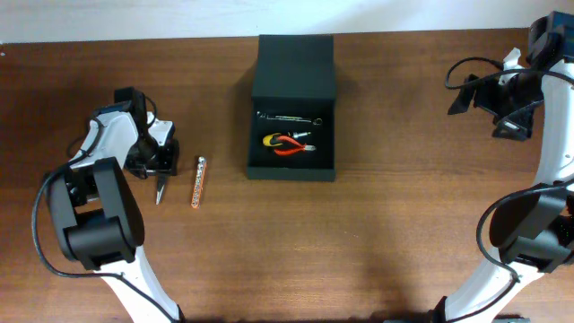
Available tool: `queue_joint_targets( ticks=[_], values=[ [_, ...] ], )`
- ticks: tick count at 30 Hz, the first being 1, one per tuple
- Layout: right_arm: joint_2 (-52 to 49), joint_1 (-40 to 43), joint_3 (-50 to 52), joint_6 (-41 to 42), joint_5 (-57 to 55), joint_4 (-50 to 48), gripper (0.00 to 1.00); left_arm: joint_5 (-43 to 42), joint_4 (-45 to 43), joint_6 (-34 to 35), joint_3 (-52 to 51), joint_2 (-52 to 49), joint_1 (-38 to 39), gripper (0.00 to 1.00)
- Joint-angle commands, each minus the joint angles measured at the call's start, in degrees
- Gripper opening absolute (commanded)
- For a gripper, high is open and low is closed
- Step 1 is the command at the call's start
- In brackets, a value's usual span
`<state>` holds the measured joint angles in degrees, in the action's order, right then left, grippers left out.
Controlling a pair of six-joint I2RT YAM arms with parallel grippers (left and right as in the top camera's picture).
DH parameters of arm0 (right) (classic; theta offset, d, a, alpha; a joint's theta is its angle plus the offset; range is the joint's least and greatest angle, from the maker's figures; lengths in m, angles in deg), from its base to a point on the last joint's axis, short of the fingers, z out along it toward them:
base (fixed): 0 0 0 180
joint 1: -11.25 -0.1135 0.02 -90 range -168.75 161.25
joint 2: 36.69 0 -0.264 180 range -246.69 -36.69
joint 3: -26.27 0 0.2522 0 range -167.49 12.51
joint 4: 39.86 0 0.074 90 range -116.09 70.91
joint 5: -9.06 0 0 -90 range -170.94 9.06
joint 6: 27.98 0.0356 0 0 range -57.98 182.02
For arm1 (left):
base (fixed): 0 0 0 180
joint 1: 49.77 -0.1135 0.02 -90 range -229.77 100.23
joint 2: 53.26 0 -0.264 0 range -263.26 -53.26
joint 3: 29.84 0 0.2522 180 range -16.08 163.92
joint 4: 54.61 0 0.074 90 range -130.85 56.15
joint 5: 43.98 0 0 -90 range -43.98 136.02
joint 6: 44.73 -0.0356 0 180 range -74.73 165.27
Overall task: Pack container
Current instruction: 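Lower the left gripper and grasp the orange-black pliers at the hinge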
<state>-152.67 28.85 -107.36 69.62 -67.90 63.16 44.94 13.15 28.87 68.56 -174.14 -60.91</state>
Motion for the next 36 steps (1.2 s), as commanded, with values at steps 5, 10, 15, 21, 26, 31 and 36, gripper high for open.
queue_joint_targets(
  ticks=[5,10,15,21,26,31,36],
  values=[
    [0.1,0.0,0.2,0.4,0.5,0.0,0.99,-1.7,-0.8,0.1,-0.9,-2.7,0.0,0.6],
    [0.1,0.0,0.2,0.4,0.5,0.0,0.99,-1.7,-1.3,0.5,-0.9,-2.9,0.0,0.59],
    [0.1,0.0,0.2,0.4,0.5,0.0,0.99,-1.7,-3.3,0.5,-0.9,-3.0,0.0,0.61],
    [0.1,0.0,0.2,0.4,0.5,0.0,0.99,-1.7,-3.7,2.6,-0.9,-3.0,0.0,0.47],
    [0.1,0.0,0.2,0.4,0.5,0.0,0.99,-1.7,-3.0,4.0,-0.9,-3.0,0.0,0.32],
    [0.1,0.0,0.2,0.4,0.5,-0.1,0.99,-1.7,-2.5,4.2,-0.9,-3.0,0.0,0.11],
    [0.1,0.0,0.2,0.4,0.5,-0.1,0.99,-1.7,-2.5,4.2,-0.9,-3.0,0.0,0.02]
  ],
)
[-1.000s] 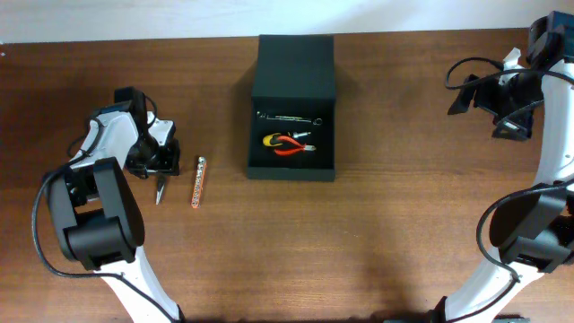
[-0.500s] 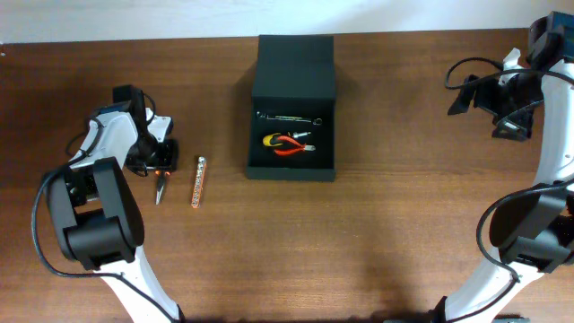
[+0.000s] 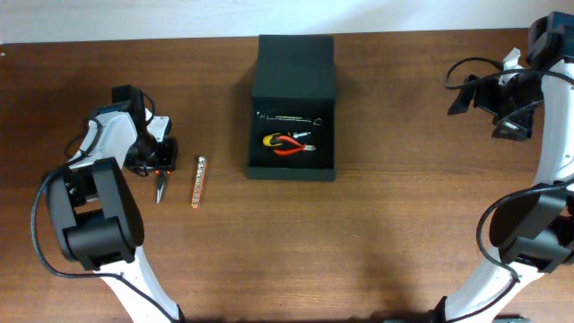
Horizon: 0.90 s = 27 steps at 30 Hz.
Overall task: Pack container
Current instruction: 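Lower the left gripper and grasp the orange-black pliers at the hinge, then carry the pliers with the left gripper into the box and release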
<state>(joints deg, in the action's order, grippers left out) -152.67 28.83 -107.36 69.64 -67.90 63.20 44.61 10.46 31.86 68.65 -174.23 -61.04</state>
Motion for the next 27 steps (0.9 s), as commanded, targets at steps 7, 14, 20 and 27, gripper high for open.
queue_joint_targets(
  ticks=[7,14,20,27],
  values=[
    [0.1,0.1,0.2,0.4,0.5,-0.2,0.99,-1.3,1.2,1.1,-0.8,-2.3,0.2,0.02],
    [0.1,0.1,0.2,0.4,0.5,-0.2,0.99,-1.1,3.2,-0.1,2.1,1.5,0.2,0.02],
    [0.1,0.1,0.2,0.4,0.5,-0.2,0.99,-0.3,5.1,-0.2,5.2,5.6,0.2,0.02],
    [0.1,0.1,0.2,0.4,0.5,-0.2,0.99,-0.3,5.9,-0.4,5.5,7.9,0.2,0.02]
  ],
)
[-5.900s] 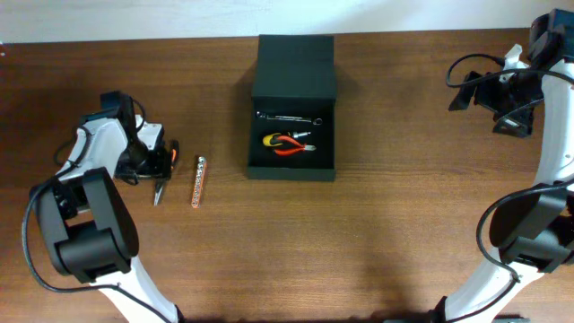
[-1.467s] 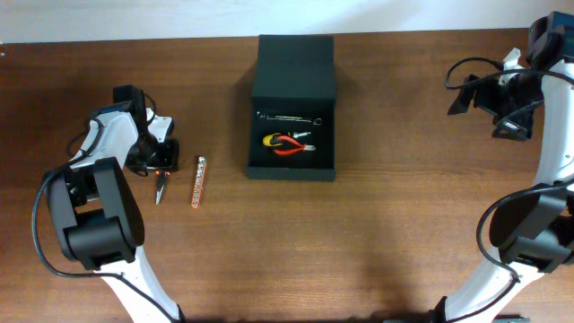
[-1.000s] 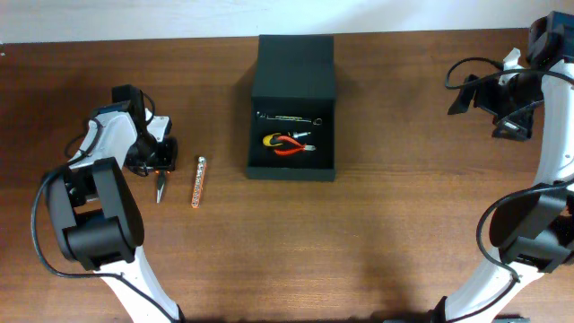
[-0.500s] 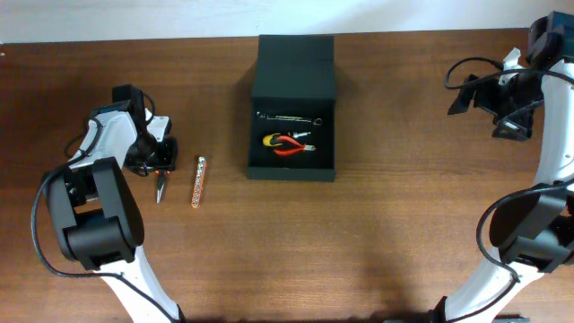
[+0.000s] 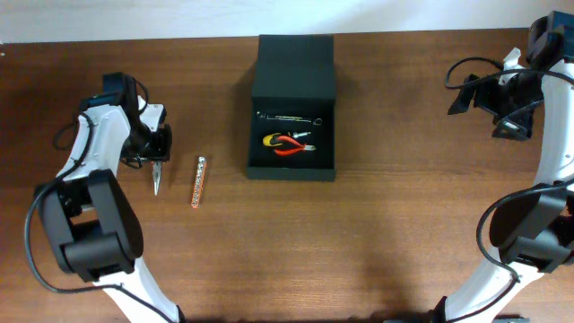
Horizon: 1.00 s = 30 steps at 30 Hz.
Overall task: Pack container
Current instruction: 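Carry the pliers with the left gripper into the box and release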
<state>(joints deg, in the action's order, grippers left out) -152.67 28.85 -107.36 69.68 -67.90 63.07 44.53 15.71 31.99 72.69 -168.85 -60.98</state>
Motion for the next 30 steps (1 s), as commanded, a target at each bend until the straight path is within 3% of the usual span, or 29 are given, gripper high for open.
queue_joint_targets(
  ticks=[1,5,12,30],
  values=[
    [0.1,0.0,0.2,0.3,0.5,0.0,0.99,-0.2,1.1,-1.5,1.7,2.7,0.2,0.02],
    [0.1,0.0,0.2,0.3,0.5,-0.1,0.99,-0.2,2.1,-5.7,4.0,4.1,1.1,0.02],
    [0.1,0.0,0.2,0.3,0.5,0.0,0.99,-0.2,2.8,-5.9,10.6,8.0,4.5,0.02],
    [0.1,0.0,0.2,0.3,0.5,0.2,0.99,-0.2,4.7,-7.6,11.0,8.5,9.4,0.02]
  ],
)
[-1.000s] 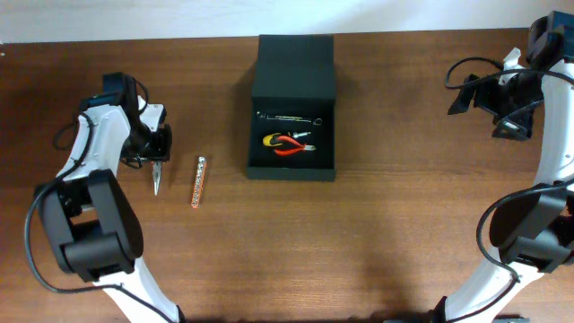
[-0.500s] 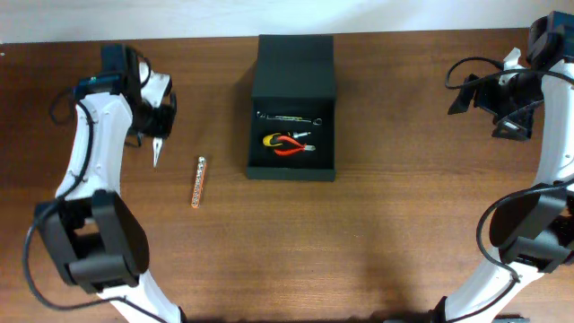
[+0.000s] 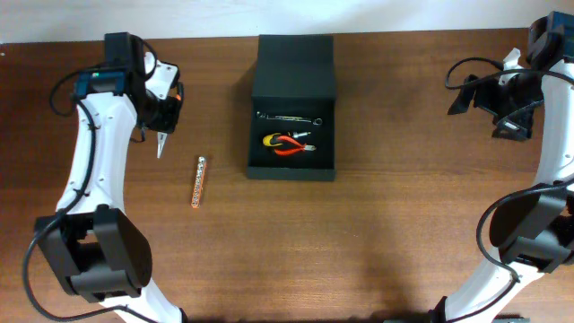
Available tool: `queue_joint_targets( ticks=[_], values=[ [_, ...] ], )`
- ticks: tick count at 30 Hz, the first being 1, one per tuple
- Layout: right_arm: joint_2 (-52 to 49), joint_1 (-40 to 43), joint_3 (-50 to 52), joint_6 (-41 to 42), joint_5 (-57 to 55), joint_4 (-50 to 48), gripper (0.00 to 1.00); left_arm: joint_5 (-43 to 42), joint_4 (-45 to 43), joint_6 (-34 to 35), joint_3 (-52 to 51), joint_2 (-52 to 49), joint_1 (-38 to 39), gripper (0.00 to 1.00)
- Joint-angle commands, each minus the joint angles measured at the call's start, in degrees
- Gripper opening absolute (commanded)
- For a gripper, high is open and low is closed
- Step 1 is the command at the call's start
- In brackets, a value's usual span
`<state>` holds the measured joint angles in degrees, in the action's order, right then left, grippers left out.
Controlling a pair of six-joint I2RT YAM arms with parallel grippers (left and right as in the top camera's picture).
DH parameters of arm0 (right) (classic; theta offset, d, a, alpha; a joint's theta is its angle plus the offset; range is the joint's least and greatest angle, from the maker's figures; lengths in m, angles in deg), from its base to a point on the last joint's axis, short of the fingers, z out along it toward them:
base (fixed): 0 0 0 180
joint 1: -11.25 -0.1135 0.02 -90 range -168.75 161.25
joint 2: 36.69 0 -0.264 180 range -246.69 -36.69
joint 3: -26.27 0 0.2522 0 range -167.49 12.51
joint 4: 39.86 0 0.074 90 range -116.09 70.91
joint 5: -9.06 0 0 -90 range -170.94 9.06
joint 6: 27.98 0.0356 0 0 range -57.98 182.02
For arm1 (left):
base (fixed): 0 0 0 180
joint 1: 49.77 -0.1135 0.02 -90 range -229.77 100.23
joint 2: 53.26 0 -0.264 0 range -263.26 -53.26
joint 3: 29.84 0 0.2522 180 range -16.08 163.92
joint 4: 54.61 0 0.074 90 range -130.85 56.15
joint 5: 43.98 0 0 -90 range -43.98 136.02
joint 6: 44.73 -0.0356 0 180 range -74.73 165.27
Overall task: Pack container
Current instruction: 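Carry the pliers with the left gripper into the box and release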
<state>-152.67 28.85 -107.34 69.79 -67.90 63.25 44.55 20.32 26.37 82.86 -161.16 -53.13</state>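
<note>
An open black box [image 3: 291, 167] stands at the table's middle back, its lid [image 3: 295, 63] lying behind it. Inside lie a silver tool [image 3: 289, 117] and red-and-yellow pliers [image 3: 287, 144]. My left gripper [image 3: 164, 115] is at the far left, raised and shut on orange-handled needle-nose pliers [image 3: 160, 144], whose metal tip points toward the front. A slim copper-coloured bar [image 3: 198, 180] lies on the table between that gripper and the box. My right gripper [image 3: 508, 118] hangs at the far right, away from everything; its fingers cannot be made out.
The brown wooden table [image 3: 359, 242] fills the view. A white wall runs along its back edge. Black cables loop around the right arm [image 3: 556, 152] near the right edge.
My left gripper has moved toward the back and slightly right with the needle-nose pliers in it. The bar, the box and the right arm are unchanged.
My left gripper was low at the far left over the needle-nose pliers lying beside the bar, and stayed there. Then it held the pliers a little further back. Now it holds them near the table's back left.
</note>
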Motion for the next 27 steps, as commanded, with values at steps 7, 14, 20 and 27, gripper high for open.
queue_joint_targets(
  ticks=[7,14,20,27],
  values=[
    [0.1,0.0,0.2,0.2,0.5,0.0,0.99,-0.2,0.0,-7.1,2.1,0.8,8.4,0.02],
    [0.1,0.0,0.2,0.2,0.5,0.1,0.99,-0.2,-0.8,-17.7,3.1,0.8,16.7,0.02],
    [0.1,0.0,0.2,0.2,0.5,1.0,0.99,-0.3,-5.2,-27.2,3.1,0.8,24.3,0.02],
    [0.1,0.0,0.2,0.2,0.5,1.8,0.99,-0.3,-8.2,-32.4,2.9,-0.3,29.6,0.02]
  ],
)
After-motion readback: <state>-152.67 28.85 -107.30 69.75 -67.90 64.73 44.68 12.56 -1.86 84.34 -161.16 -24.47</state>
